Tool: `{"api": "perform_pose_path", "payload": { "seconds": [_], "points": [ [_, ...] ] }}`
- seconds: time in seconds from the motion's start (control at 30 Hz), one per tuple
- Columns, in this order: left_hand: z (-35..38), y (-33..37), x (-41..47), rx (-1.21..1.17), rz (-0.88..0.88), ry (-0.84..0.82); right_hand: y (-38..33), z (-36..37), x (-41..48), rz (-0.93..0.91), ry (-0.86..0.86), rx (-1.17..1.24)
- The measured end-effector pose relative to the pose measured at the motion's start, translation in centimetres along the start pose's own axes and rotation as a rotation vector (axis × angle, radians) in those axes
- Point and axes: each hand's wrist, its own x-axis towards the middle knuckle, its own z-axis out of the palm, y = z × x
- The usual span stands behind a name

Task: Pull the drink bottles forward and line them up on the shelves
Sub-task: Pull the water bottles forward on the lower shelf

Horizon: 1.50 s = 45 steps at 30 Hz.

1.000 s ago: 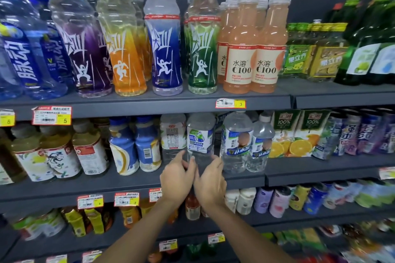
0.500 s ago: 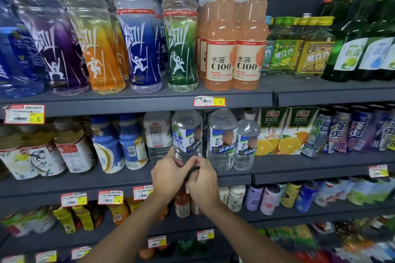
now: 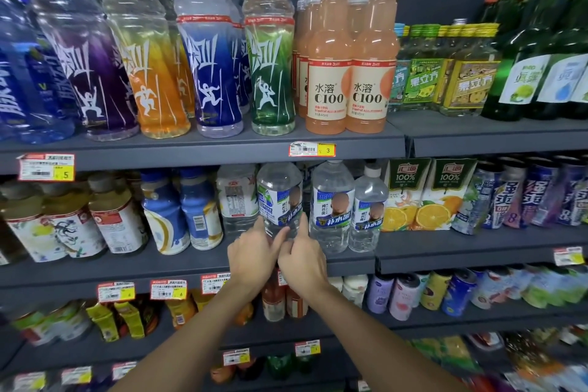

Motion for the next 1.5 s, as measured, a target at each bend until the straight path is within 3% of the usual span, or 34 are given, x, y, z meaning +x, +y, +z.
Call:
{"api": "perform_pose_path", "payload": {
  "seconds": [0.3,0.5,0.73,0.87,0.97,1.03,1.17,1.5],
  "points": [
    [-0.7,-0.7,0.9,-0.147,0.028,-0.080,-0.6,0.9,0.9,0.098,-0.096,0.199],
    [-0.9,-1.7,1.4,-0.334,0.071,-0.195,-0.1,1.5,-0.4,0.057,-0.082,0.137],
    [-1.0,-2.0,2.4,-0.337,0.125,-0.307,1.1,1.4,-2.1,-0.004,0.029,0.056],
    [-1.4,-3.0,1.8,-0.277,0.098,-0.103,0.9,0.6,-1.6,-0.034,0.180,-0.137],
    [-1.3,-3.7,0.3,-0.364,-0.052,0.157,0.6,0.7,-1.2,0.014,0.185,-0.233],
    [-1.0,-3.6,-0.5,-0.347,-0.211,0.237,0.2,1.0,-1.1,0.037,0.195,-0.308],
    [-0.3,-2.2,-0.7,-0.247,-0.457,0.171,-0.3,1.4,-1.0,0.098,0.175,-0.424],
    [0.2,-0.5,1.9,-0.122,-0.525,0.141,0.9,0.8,-0.7,0.030,0.173,-0.417]
  ]
}}
